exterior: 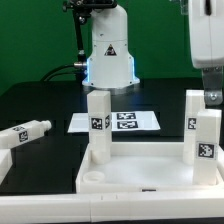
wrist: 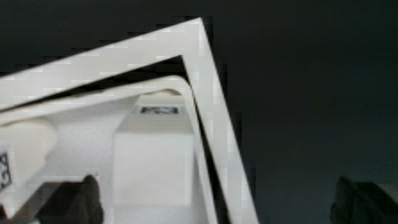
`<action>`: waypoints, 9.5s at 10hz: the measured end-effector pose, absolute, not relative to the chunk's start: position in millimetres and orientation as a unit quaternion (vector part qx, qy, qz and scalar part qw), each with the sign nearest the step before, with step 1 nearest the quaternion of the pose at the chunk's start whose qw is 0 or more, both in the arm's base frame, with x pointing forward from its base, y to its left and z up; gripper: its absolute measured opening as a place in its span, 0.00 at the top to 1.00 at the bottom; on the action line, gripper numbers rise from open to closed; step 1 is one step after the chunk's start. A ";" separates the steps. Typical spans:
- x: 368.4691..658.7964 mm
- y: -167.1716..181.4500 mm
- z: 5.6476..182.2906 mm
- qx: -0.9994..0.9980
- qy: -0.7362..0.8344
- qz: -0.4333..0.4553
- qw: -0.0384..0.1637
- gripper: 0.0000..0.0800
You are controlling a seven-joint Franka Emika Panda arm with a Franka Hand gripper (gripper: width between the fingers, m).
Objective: Assemble desk
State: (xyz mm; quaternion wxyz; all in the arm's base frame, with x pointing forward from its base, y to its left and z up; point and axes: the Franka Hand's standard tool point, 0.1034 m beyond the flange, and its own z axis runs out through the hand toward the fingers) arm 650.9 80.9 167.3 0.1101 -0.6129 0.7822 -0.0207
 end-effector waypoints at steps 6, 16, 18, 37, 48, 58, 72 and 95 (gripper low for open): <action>634.9 52.5 174.5 -0.781 0.612 -0.059 0.110 0.19; 593.2 -68.0 149.5 -0.944 0.312 -0.079 0.067 0.19; 562.9 -114.2 137.9 -0.951 0.298 -0.015 0.082 0.19; 457.3 -226.7 49.4 -0.839 0.318 0.391 0.204 0.19; 415.8 -235.9 8.3 -0.798 0.362 0.433 0.212 0.32; 486.1 -201.7 95.6 -0.881 0.360 0.270 0.150 0.64; 622.2 -146.1 170.7 -0.906 0.306 -0.291 -0.031 0.64; 604.5 -47.6 125.0 -0.944 0.221 -0.240 -0.049 0.64</action>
Offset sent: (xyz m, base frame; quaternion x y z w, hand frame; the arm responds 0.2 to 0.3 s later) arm 0.0000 0.0000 0.0000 0.0000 0.0000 -0.1296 0.9916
